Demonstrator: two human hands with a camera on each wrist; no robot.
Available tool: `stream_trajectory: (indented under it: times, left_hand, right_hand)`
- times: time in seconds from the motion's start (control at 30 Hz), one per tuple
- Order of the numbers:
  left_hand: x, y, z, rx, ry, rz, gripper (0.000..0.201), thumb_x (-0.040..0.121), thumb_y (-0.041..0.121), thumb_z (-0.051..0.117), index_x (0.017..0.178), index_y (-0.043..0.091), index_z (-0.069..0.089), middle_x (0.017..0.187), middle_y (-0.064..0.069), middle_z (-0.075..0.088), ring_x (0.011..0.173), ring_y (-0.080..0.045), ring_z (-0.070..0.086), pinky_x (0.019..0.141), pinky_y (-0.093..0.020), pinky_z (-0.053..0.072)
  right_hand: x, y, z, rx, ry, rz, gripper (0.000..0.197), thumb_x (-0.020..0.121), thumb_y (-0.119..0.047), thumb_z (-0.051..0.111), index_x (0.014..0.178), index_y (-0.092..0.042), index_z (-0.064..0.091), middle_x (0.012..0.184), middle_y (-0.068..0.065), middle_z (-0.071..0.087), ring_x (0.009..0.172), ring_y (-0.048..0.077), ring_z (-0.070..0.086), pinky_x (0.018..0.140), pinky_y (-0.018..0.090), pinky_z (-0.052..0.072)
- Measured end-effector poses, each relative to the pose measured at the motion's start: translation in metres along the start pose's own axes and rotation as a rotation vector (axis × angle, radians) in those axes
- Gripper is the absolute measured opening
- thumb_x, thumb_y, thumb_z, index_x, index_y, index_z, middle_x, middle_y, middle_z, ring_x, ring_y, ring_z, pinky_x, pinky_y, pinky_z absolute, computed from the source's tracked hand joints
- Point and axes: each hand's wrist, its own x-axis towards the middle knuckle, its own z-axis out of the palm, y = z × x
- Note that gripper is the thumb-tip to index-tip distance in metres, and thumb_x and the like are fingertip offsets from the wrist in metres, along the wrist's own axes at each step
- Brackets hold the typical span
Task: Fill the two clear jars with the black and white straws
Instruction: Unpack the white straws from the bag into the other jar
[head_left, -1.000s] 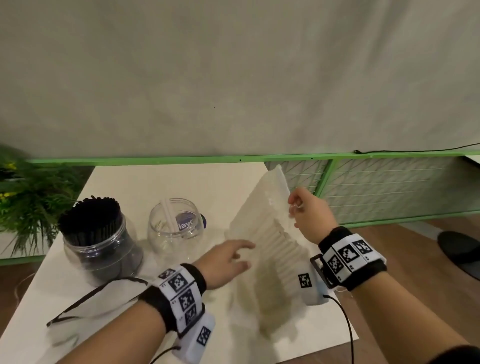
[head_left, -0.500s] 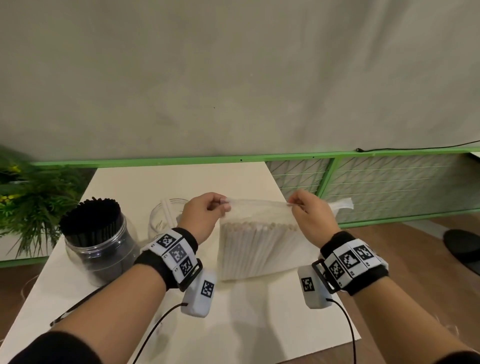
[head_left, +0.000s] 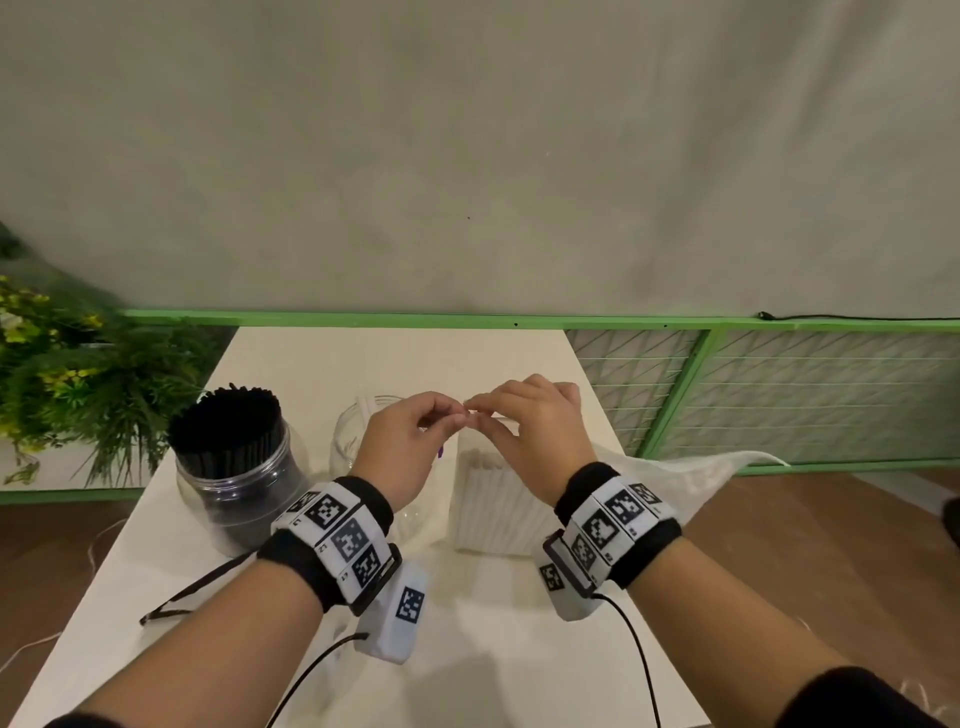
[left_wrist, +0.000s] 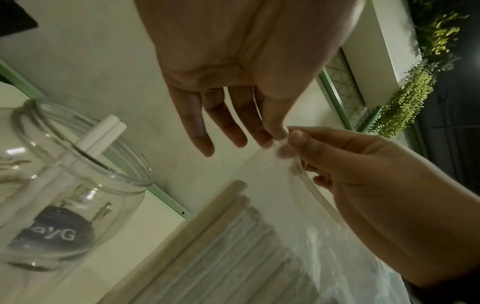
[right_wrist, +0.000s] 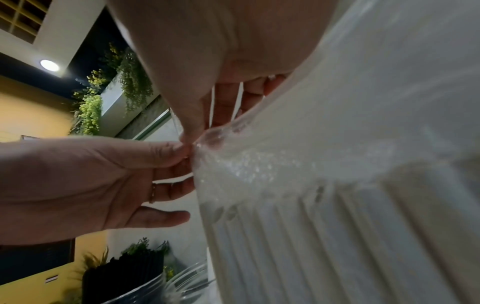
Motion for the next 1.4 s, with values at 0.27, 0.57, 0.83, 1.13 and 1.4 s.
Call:
stream_trajectory:
  times: [0.27,0.57,0.83,1.13,1.4]
  left_hand:
    - [0.004,-0.007,0.004,0.056,0.091,-0.014,0.017,0.096,0.015,0.049,0.082,0.025,0.054,0.086,0.004,0.059,0.084,-0.021,0.060,0.080,-0.048,0.054]
    - [0.021,-0.021,-0.018,-0.080,0.197,-0.206,0.021,0.097,0.016,0.046,0.079,0.024,0.053,0.086,0.001,0.057,0.077,-0.017,0.061,0.078,-0.053,0.056]
    - [0.025,-0.031,-0.024,-0.094,0.197,-0.197,0.021,0.098,0.015,0.046,0.079,0.023,0.052,0.088,0.002,0.057,0.085,-0.019,0.061,0.077,-0.042,0.056]
    - [0.024,-0.038,-0.028,-0.042,0.195,-0.235,0.020,0.098,0.017,0.046,0.079,0.023,0.052,0.087,-0.001,0.058,0.089,-0.023,0.061,0.084,-0.048,0.054]
    - [0.007,0.025,0.047,0.585,0.055,0.338,0.075,0.078,0.034,0.068,0.141,0.026,0.028,0.148,-0.002,0.029,0.139,-0.023,0.022,0.116,-0.046,0.015]
  right_hand:
    - [0.006,0.009,0.013,-0.228,0.049,-0.083,0.010,0.090,-0.024,0.056,0.085,-0.024,0.064,0.080,-0.010,0.061,0.074,0.018,0.051,0.076,0.033,0.026]
    - [-0.038,0.092,-0.051,-0.488,0.046,0.250,0.019,0.079,-0.005,0.067,0.088,-0.022,0.065,0.088,-0.003,0.061,0.086,0.025,0.053,0.088,0.044,0.035]
    - [-0.058,0.137,-0.077,-0.204,0.132,0.499,0.017,0.091,0.004,0.052,0.097,-0.002,0.066,0.097,0.011,0.063,0.086,0.028,0.056,0.072,0.028,0.037]
    - [-0.061,0.135,-0.073,-0.091,0.270,0.571,0.017,0.087,0.011,0.053,0.093,0.003,0.067,0.091,0.011,0.059,0.081,0.021,0.052,0.078,0.029,0.042]
    - [-0.062,0.117,-0.081,-0.056,0.333,0.394,0.016,0.088,0.010,0.054,0.090,0.001,0.066,0.087,0.005,0.058,0.077,0.018,0.054,0.073,0.024,0.045]
